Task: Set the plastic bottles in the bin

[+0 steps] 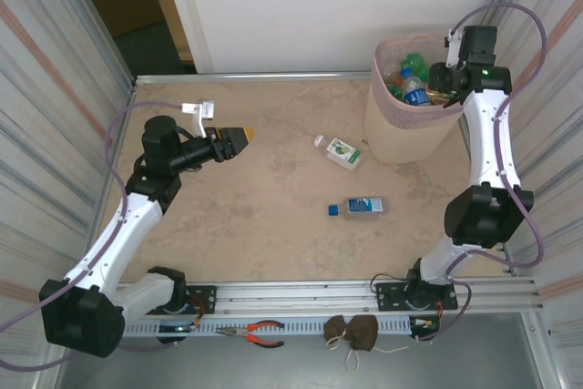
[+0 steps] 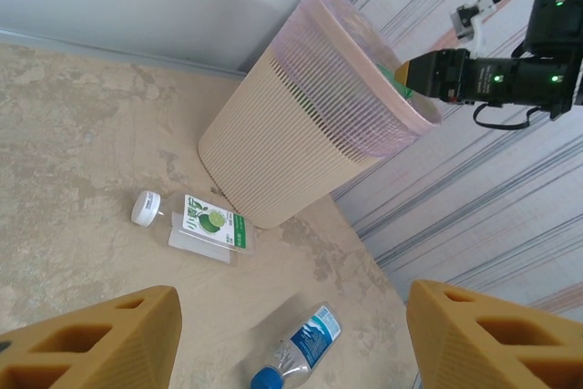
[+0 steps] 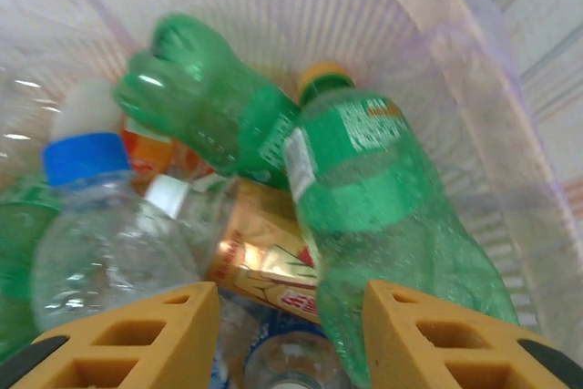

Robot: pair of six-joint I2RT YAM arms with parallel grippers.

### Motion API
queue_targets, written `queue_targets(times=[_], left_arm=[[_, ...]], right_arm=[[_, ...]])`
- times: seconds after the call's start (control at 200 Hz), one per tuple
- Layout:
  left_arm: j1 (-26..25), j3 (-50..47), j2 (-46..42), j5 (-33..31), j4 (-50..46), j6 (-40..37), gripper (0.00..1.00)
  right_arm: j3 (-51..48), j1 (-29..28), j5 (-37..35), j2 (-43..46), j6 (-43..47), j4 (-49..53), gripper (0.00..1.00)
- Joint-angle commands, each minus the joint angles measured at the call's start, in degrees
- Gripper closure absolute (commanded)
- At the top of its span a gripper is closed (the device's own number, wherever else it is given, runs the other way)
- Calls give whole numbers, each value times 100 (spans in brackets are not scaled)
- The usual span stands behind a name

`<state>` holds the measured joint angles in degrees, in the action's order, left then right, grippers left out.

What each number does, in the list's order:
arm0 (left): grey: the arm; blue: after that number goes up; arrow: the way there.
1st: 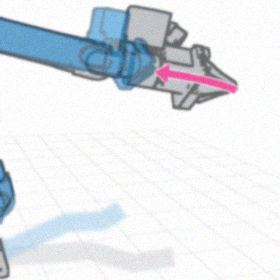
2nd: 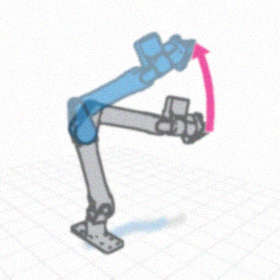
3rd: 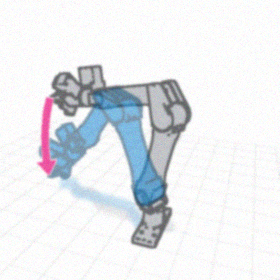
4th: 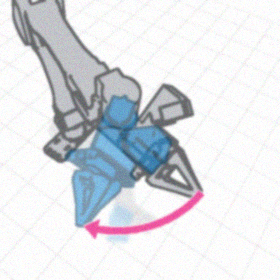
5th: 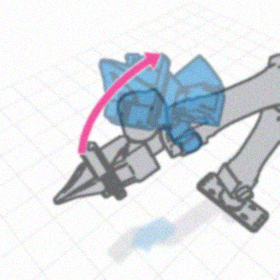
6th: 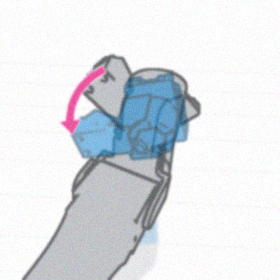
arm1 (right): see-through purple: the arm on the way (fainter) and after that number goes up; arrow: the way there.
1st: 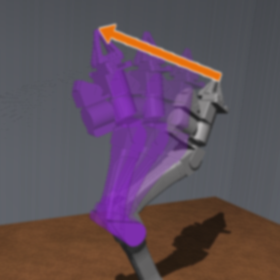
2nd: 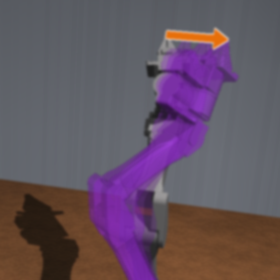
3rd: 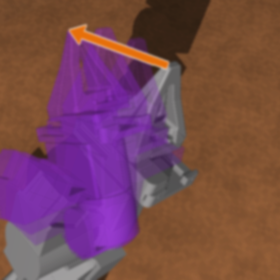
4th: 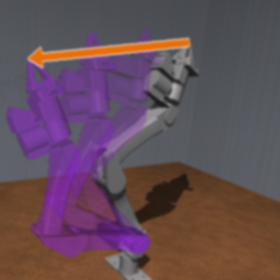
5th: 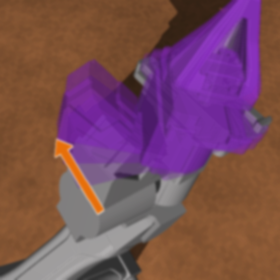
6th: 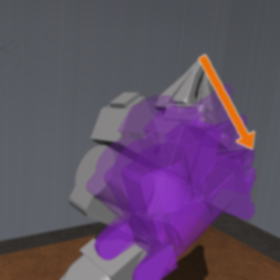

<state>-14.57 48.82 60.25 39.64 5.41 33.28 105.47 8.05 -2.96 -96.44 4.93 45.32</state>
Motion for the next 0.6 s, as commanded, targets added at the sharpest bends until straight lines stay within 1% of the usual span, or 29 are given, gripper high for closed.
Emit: queue_targets(times=[0.0, 0.17, 0.195, 0.291, 0.441, 0.596], left_arm=[[25, -13, 55, 171, 275, 73, 34], [30, -4, 77, 160, 294, 91, 34], [29, 1, 69, 154, 287, 90, 34], [27, -1, 57, 147, 269, 79, 34], [33, 7, 63, 147, 259, 75, 34], [29, 17, 57, 159, 276, 74, 34]], right_arm=[[-26, 156, 137, -123, -184, -251, 58], [150, 332, 383, -600, -284, -363, 64], [363, 336, 405, -657, -289, -335, 64], [470, 320, 424, -735, -299, -295, 66], [469, 243, 405, -541, -311, -324, 66], [437, 73, 290, -118, -289, -230, 66]])
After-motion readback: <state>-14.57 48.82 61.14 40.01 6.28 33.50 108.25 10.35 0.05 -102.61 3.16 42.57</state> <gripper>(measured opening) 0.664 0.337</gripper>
